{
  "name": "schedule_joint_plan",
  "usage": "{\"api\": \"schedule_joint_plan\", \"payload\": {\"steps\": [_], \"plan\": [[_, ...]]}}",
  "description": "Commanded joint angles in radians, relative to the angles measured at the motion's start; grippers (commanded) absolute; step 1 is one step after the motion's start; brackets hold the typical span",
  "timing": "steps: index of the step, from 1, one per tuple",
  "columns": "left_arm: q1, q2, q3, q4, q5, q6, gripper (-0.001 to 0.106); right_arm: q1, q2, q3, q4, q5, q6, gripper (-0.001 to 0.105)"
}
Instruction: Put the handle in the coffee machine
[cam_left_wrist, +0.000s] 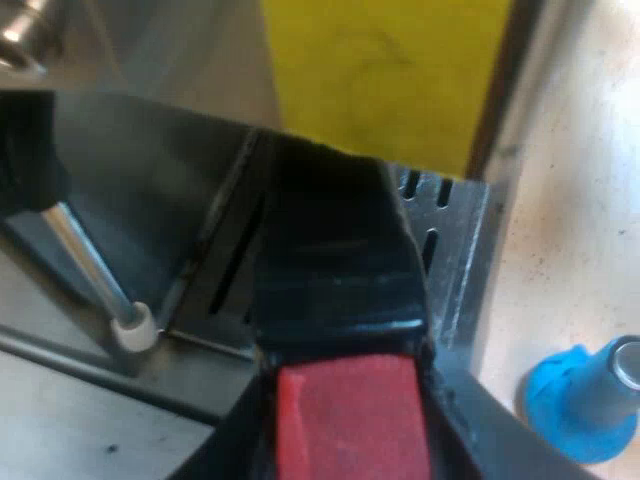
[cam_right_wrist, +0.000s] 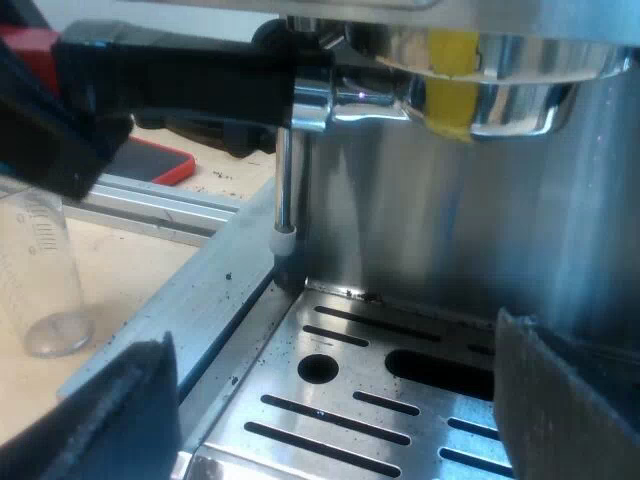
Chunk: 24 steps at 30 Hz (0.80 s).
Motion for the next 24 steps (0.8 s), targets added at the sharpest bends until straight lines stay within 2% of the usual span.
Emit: {"api": "schedule_joint_plan", "payload": {"steps": [1,4,8,15,17,19,20,24], "plan": [[-0.004,-0.036,0.042,0.047,0.343,0.139,0.001,0.000,0.000,-0.007,-0.014,0.004,-0.004,0.067],[-0.004,-0.036,0.071,-0.005,0.343,0.147,0.001,0.000,0.000,-0.007,-0.013,0.004,-0.004,0.067],[-0.004,-0.036,0.060,-0.035,0.361,0.145,0.001,0.000,0.000,-0.007,0.007,0.004,-0.004,0.067],[-0.004,-0.036,0.059,-0.039,0.362,0.145,0.001,-0.055,0.025,-0.004,0.009,0.004,-0.004,0.066],[-0.004,-0.036,0.059,-0.039,0.362,0.145,0.001,-0.071,0.034,-0.004,0.009,0.001,-0.004,0.064],[-0.004,-0.036,0.059,-0.039,0.362,0.145,0.001,-0.099,0.061,-0.004,0.004,-0.008,-0.004,0.053],[-0.004,-0.036,0.059,-0.039,0.362,0.145,0.001,-0.108,0.078,-0.008,-0.008,-0.010,-0.004,0.051],[-0.004,-0.036,0.059,-0.039,0.356,0.145,0.001,-0.126,0.136,-0.008,-0.106,-0.034,-0.012,0.052]]}}
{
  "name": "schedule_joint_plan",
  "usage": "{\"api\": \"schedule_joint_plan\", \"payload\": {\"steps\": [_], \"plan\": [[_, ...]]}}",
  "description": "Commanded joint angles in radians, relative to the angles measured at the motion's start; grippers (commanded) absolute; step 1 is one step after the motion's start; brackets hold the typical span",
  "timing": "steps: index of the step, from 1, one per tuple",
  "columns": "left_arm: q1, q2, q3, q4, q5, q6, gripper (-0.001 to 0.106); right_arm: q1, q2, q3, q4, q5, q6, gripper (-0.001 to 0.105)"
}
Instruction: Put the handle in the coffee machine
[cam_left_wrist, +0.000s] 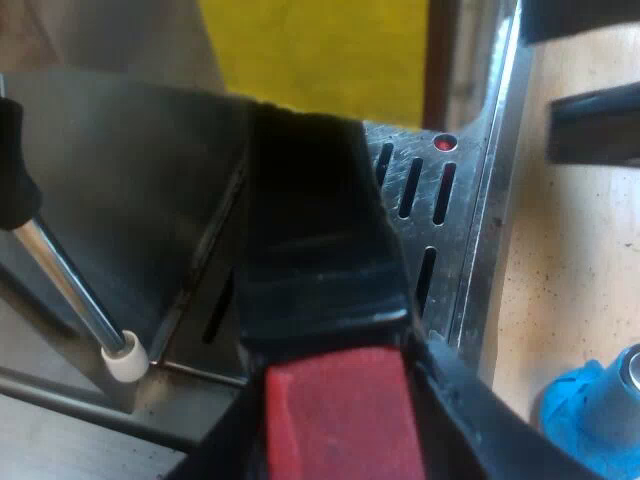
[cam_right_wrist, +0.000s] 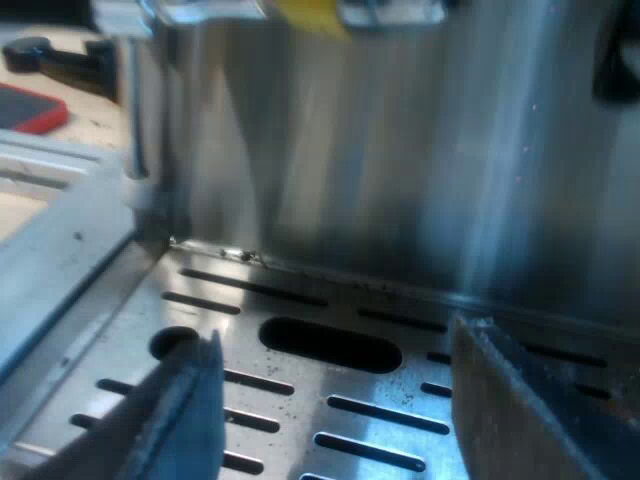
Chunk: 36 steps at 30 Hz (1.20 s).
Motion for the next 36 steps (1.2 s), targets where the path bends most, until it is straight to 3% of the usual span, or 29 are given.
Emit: {"api": "schedule_joint_plan", "payload": {"steps": [1,3,4,11,15,36], "plan": [[-0.013,-0.035,-0.005,0.044,0.288,0.094,0.001,-0.013,0.053,-0.008,-0.120,-0.012,-0.038,0.052],[-0.013,-0.035,-0.005,0.044,0.286,0.094,0.001,-0.016,0.071,-0.008,-0.160,0.002,-0.073,0.052],[-0.013,-0.035,-0.005,0.044,0.285,0.094,0.001,-0.023,0.104,-0.008,-0.240,0.002,-0.130,0.051],[-0.013,-0.035,-0.005,0.044,0.283,0.094,0.001,-0.061,0.209,-0.072,-0.399,0.005,-0.181,0.049],[-0.013,-0.035,-0.005,0.044,0.282,0.094,0.001,-0.093,0.247,-0.126,-0.415,0.022,-0.184,0.042],[-0.013,-0.035,-0.005,0.042,0.265,0.094,0.001,-0.152,0.307,-0.307,-0.455,-0.008,-0.192,0.038]]}}
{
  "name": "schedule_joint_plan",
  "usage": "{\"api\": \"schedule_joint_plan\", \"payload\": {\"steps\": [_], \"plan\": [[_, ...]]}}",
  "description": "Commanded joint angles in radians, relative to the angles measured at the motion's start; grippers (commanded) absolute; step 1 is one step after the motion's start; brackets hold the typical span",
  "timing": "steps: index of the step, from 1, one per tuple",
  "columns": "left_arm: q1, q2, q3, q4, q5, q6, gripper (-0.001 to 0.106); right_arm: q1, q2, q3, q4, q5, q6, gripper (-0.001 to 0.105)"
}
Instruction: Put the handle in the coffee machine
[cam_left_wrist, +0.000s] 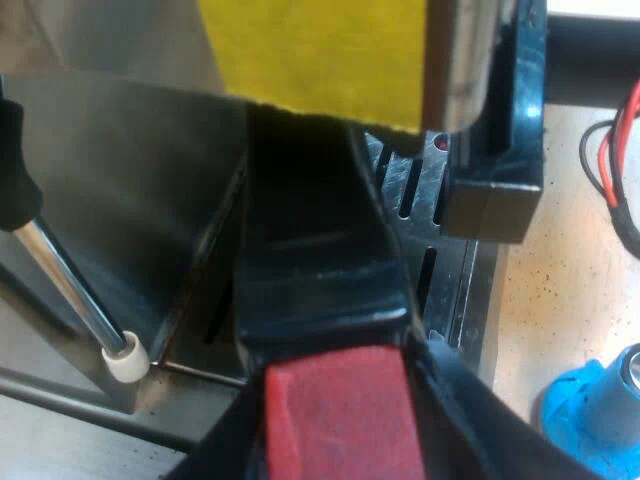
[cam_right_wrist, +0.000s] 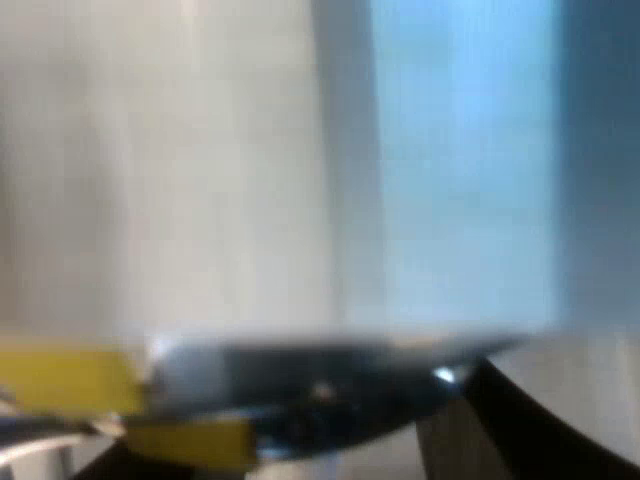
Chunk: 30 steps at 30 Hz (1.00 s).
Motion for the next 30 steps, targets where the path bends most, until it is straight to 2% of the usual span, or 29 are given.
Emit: {"api": "schedule_joint_plan", "payload": {"steps": [1,17,20,23,25,26,28,30], "plan": [[-0.013,-0.035,-0.005,0.042,0.262,0.091,0.001,-0.002,-0.007,-0.023,-0.015,-0.009,-0.013,0.036],[-0.013,-0.035,-0.005,0.042,0.195,0.091,0.001,-0.002,-0.007,-0.029,-0.129,0.050,-0.013,0.036],[-0.013,-0.035,-0.005,0.050,0.167,0.091,0.004,-0.002,-0.007,-0.029,-0.150,0.050,-0.029,0.036],[-0.013,-0.035,-0.005,0.066,0.142,0.091,0.025,-0.002,-0.010,-0.030,-0.171,0.050,-0.067,0.036],[-0.013,-0.035,-0.005,0.079,0.137,0.091,0.045,-0.002,-0.016,-0.031,-0.173,0.050,-0.075,0.036],[-0.013,-0.035,-0.005,0.082,0.137,0.091,0.048,-0.002,-0.018,-0.031,-0.173,0.050,-0.075,0.036],[-0.013,-0.035,-0.005,0.096,0.129,0.091,0.061,-0.002,-0.020,-0.035,-0.173,0.048,-0.083,0.036],[-0.013,-0.035,-0.005,0.098,0.123,0.091,0.062,-0.002,-0.020,-0.039,-0.180,0.048,-0.090,0.036]]}}
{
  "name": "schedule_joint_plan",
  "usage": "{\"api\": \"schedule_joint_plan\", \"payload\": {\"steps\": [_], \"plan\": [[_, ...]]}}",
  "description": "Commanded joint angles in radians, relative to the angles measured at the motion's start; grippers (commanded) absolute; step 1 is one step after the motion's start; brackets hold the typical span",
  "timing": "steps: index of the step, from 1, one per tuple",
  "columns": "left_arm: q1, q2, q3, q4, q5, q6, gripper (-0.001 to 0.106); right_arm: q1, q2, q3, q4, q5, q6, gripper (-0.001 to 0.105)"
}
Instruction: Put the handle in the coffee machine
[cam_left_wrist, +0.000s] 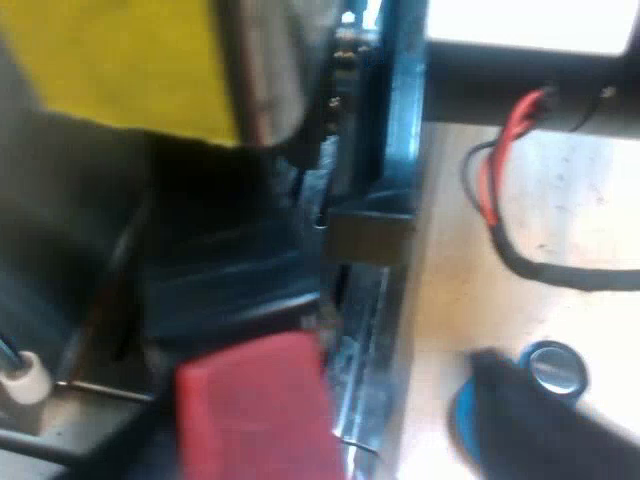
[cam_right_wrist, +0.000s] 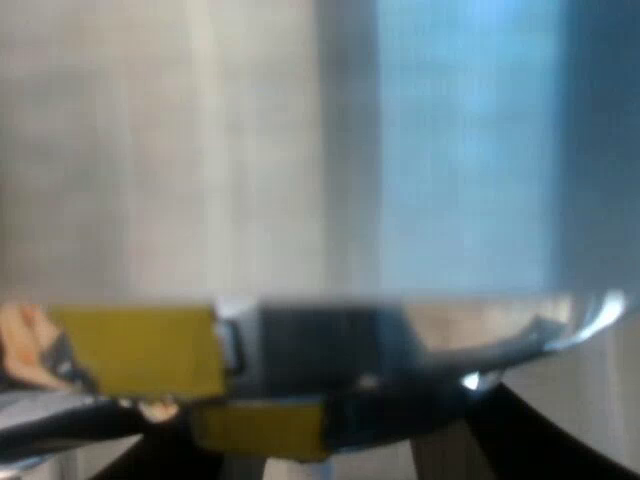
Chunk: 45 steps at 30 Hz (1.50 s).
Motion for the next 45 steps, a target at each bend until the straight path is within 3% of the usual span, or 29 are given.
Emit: {"api": "schedule_joint_plan", "payload": {"steps": [1,18,23,26,28,30,31,37,39,43,45], "plan": [[-0.013,-0.022,-0.010,-0.006,0.094,0.027,0.062,-0.006,-0.037,-0.029,-0.116,0.026,-0.009,0.036],[0.119,-0.027,-0.054,-0.023,0.095,0.027,0.062,-0.006,-0.037,-0.029,-0.151,0.026,-0.009,0.036],[0.120,-0.038,-0.059,-0.009,0.139,0.000,0.061,-0.006,-0.037,-0.029,-0.151,0.026,-0.009,0.036],[0.120,-0.070,-0.068,-0.009,0.124,-0.014,0.048,-0.006,-0.037,-0.029,-0.151,0.026,-0.009,0.036],[0.120,-0.091,-0.088,-0.009,0.104,-0.053,0.028,-0.006,-0.037,-0.029,-0.151,0.026,-0.009,0.036],[0.120,-0.106,-0.115,-0.009,0.064,-0.112,0.005,-0.006,-0.037,-0.029,-0.151,0.026,-0.009,0.036],[0.120,-0.106,-0.133,-0.009,0.030,-0.144,0.000,-0.006,-0.037,-0.029,-0.151,0.026,-0.009,0.036],[0.120,-0.095,-0.164,-0.101,-0.151,-0.340,0.000,-0.006,-0.037,-0.029,-0.151,0.026,-0.009,0.036],[0.109,-0.093,-0.164,-0.116,-0.191,-0.351,0.000,-0.006,-0.037,-0.029,-0.151,0.026,-0.009,0.036],[0.047,-0.075,-0.164,-0.119,-0.354,-0.358,0.000,-0.006,-0.037,-0.029,-0.151,0.026,-0.009,0.036],[0.019,-0.063,-0.164,-0.119,-0.386,-0.365,0.000,-0.006,-0.037,-0.029,-0.151,0.026,-0.009,0.036]]}}
